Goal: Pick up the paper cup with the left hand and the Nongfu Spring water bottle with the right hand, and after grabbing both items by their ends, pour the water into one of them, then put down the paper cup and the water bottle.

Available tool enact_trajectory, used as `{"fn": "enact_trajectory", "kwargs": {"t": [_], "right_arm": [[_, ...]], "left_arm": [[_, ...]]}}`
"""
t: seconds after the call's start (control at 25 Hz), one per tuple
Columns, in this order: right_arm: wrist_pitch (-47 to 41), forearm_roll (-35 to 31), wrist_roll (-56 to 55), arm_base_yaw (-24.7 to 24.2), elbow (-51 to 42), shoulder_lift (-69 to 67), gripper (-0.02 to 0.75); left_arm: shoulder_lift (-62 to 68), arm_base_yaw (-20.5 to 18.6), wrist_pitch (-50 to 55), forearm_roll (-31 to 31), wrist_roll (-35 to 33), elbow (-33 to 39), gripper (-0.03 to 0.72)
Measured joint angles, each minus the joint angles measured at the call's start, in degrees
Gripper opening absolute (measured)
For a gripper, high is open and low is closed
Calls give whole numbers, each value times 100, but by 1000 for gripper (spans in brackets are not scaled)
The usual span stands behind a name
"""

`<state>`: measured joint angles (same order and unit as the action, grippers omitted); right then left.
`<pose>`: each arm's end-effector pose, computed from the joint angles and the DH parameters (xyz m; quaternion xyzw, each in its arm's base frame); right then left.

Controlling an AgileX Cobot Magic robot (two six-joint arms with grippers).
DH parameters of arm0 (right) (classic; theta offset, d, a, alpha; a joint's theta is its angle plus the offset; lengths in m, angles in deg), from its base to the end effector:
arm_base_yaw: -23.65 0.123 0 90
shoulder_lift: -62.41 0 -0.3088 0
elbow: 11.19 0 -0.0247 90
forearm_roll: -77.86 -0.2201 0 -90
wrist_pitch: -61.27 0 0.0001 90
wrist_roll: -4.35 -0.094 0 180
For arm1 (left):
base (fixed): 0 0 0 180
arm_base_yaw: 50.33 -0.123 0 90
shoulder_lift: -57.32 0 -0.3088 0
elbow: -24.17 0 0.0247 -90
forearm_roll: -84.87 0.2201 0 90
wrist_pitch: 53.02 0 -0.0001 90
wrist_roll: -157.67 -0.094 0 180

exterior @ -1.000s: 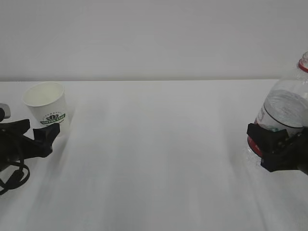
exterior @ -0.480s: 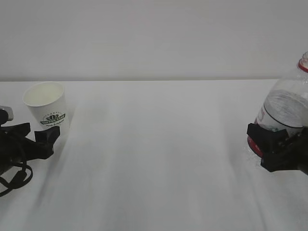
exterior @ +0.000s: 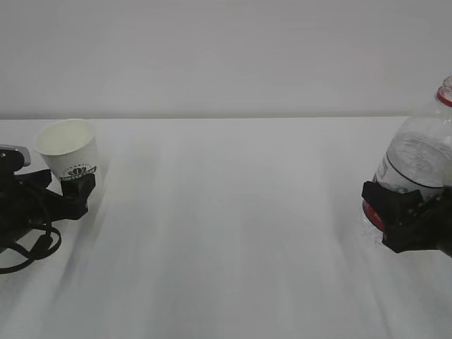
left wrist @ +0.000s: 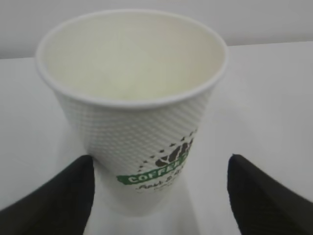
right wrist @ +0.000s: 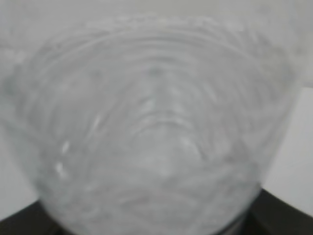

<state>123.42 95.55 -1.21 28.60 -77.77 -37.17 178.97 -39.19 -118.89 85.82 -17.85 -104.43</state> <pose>0.2124 0.0437 0.1959 -0.1362 0.7794 0.1184 0.6000 0.2970 -0.0599 0.1425 0.0540 0.8030 -0.0847 0.5875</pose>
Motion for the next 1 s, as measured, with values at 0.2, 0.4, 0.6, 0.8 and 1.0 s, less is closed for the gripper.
{"fn": "enact_trajectory", "kwargs": {"t": [0.2,0.4,0.6,0.8,1.0], "right_arm": [[0,2,0,0,0,0,452],[0,14,0,0,0,0,452],[0,23,0,0,0,0,452],[0,62,0,0,0,0,452],[0,74,0,0,0,0,452]], "left_arm": [[90,0,0,-190,0,-155,658],[207,0,0,-235,0,-296,663],[497,0,0,-235,0,-491,664],[661,0,0,-235,0,-731,665],[882,0,0,-255,0,-1026,665]]}}
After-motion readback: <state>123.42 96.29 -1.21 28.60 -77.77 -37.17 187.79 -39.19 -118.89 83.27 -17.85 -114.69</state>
